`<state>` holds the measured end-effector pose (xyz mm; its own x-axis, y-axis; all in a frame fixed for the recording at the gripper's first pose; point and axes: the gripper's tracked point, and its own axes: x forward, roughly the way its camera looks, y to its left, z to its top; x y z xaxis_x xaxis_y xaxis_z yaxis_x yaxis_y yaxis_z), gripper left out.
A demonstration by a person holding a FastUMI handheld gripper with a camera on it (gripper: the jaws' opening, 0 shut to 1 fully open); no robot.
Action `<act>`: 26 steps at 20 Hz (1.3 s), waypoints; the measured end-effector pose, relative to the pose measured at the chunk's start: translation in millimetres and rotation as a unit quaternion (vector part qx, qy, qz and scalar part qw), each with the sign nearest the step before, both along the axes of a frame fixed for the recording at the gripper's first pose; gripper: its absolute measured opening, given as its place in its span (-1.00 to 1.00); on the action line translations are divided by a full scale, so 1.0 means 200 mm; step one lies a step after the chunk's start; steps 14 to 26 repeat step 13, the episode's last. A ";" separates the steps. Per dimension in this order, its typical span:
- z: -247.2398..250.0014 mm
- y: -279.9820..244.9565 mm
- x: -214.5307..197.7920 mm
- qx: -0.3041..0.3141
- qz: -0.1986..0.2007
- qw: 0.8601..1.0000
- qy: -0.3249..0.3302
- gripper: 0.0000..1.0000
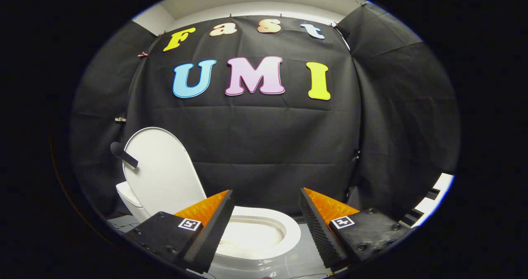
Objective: Open the toilet lid.
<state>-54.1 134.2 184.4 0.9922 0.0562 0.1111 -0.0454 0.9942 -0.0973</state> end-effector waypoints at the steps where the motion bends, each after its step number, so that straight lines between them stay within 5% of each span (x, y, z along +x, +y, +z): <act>1: -0.01 0.00 0.00 -0.004 -0.003 1.000 0.000 0.96; 26: 0.00 0.03 -0.01 -0.003 0.008 1.000 -0.002 0.96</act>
